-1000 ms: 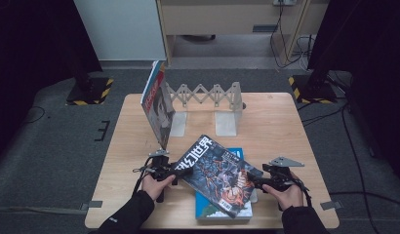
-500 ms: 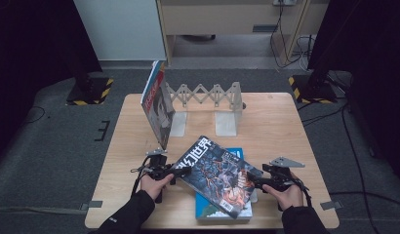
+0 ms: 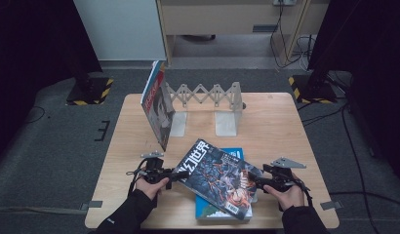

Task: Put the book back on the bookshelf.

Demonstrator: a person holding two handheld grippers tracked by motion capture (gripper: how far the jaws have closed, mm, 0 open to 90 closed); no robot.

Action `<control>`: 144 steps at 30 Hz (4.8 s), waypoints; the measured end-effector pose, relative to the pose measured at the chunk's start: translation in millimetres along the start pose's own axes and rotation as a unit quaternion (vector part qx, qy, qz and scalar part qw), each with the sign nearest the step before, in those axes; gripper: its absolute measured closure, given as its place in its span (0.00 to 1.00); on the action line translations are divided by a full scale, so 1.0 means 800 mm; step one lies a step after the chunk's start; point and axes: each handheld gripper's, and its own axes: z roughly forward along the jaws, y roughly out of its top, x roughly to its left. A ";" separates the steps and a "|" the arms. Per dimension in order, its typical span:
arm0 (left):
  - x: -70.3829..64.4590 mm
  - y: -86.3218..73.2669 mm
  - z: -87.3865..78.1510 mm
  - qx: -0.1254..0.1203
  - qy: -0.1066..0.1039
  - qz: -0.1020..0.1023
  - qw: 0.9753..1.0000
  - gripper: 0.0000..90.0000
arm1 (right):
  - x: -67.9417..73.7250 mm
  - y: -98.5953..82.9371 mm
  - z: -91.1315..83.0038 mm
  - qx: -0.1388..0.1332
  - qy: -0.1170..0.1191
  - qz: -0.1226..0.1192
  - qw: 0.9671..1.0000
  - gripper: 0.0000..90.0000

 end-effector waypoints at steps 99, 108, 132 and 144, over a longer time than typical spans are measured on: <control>-0.088 0.147 -0.121 -0.199 0.015 0.042 0.979 0.91 | -0.078 -0.015 0.003 0.086 -0.139 -0.023 0.986 0.15; -0.091 0.164 -0.151 -0.227 0.026 0.047 0.972 0.91 | -0.077 -0.018 0.008 0.078 -0.140 -0.026 0.987 0.07; -0.112 0.206 -0.221 -0.276 0.126 0.085 0.949 0.91 | -0.078 -0.022 0.010 0.065 -0.139 -0.025 0.988 0.04; -0.114 0.231 -0.233 -0.291 0.181 0.085 0.936 0.91 | -0.078 -0.022 0.010 0.064 -0.140 -0.023 0.988 0.04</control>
